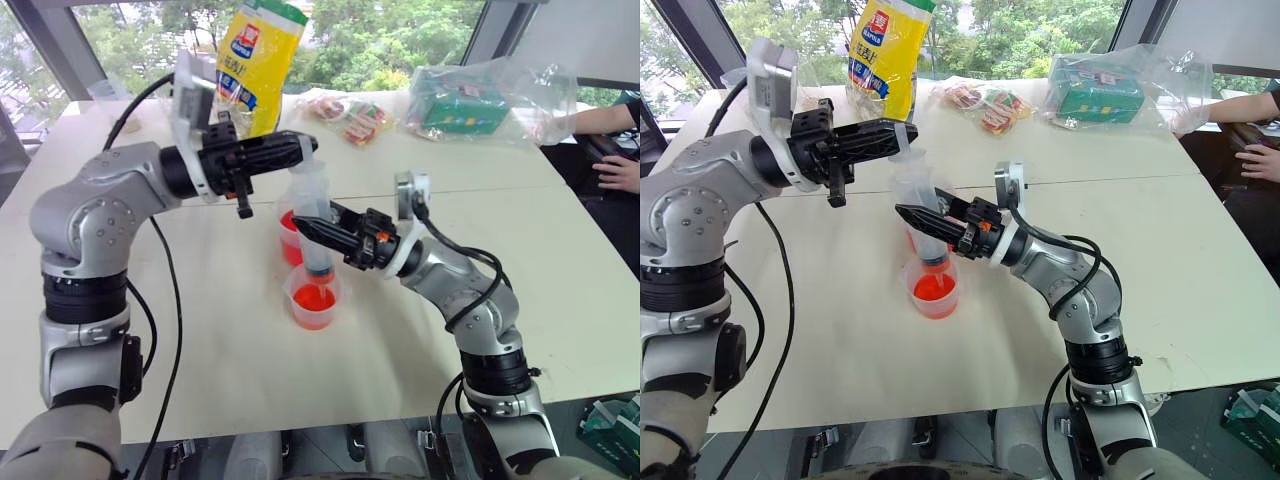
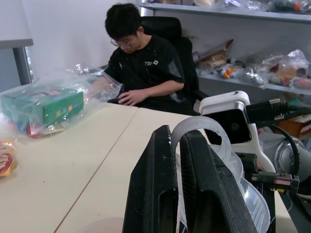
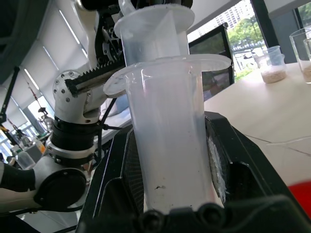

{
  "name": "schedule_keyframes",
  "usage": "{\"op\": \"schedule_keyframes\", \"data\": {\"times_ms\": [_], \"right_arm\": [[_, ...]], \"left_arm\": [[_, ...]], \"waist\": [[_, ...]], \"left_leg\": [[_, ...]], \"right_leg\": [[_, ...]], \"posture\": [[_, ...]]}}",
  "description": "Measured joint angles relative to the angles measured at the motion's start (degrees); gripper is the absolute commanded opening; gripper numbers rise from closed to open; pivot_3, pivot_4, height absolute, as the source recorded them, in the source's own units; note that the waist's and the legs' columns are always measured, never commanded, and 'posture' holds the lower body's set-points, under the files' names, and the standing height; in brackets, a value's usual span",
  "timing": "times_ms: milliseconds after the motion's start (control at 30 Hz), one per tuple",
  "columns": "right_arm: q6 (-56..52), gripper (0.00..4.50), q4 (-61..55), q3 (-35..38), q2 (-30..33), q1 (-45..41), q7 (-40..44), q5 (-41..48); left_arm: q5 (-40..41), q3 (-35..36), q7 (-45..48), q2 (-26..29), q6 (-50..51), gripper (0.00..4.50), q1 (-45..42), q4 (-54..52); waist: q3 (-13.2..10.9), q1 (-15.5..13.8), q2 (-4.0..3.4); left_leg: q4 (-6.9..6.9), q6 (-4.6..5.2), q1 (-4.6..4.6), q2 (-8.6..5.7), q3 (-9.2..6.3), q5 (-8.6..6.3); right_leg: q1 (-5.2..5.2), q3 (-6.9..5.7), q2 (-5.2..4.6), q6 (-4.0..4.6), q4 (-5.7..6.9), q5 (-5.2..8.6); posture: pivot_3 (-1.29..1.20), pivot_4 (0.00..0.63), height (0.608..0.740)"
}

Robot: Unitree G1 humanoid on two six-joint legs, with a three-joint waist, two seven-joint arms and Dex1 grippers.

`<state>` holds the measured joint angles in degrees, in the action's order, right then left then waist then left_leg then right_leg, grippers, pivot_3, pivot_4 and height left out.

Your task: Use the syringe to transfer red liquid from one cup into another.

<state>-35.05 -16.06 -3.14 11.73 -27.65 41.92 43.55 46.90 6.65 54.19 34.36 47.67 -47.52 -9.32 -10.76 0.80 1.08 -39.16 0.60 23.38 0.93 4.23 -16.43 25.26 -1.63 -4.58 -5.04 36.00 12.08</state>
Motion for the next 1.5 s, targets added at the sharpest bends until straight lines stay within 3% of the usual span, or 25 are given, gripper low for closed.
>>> {"op": "schedule_keyframes", "data": {"times_ms": [633,767,967,1300,1500], "right_arm": [[-0.37,1.39,-0.2,-0.69,0.08,-1.73,0.14,0.62],[-0.81,1.39,-0.24,-0.69,0.84,-1.73,0.21,0.59],[-0.82,1.39,-0.73,0.32,0.94,-1.76,-0.09,0.94],[-0.85,1.39,-1.63,0.95,1.05,-2.64,0.05,2.57],[-3.82,1.39,-2.06,3.4,1.46,-6.75,-2.97,6.84]], "left_arm": [[3.71,3.04,-2.61,1.04,4.63,0.03,2.94,-4.33],[5.42,3.37,-2.84,1.75,7.18,1.53,2.47,-4.15],[6.68,4.07,-2.94,4.45,9.8,4.47,1.64,-1.57],[7.31,7.8,-1.62,11.99,9.35,4.47,4.34,-0.07],[7.29,9.98,-1.94,13.06,9.17,4.47,7.46,0.54]], "waist": [[0.0,0.01,0.0],[0.0,-0.02,0.0],[0.0,0.04,0.0],[-0.01,0.19,0.0],[-0.01,0.01,0.0]], "left_leg": [[0.0,0.0,0.0,0.0,-0.01,0.0],[0.0,0.0,0.0,0.0,-0.01,0.0],[0.0,0.0,0.0,0.0,-0.01,0.0],[0.02,0.0,0.0,0.02,0.0,0.0],[0.01,-0.01,0.0,0.01,0.0,0.0]], "right_leg": [[0.0,0.0,0.0,0.0,0.0,0.0],[0.0,0.0,0.0,0.0,0.0,0.0],[0.01,0.0,0.01,0.0,0.0,0.0],[0.03,0.0,0.01,0.01,0.0,0.01],[0.02,0.0,-0.03,0.02,0.0,0.01]], "posture": [[0.0,0.15,0.74],[0.0,0.15,0.74],[0.0,0.15,0.74],[0.0,0.15,0.74],[0.0,0.15,0.74]]}}
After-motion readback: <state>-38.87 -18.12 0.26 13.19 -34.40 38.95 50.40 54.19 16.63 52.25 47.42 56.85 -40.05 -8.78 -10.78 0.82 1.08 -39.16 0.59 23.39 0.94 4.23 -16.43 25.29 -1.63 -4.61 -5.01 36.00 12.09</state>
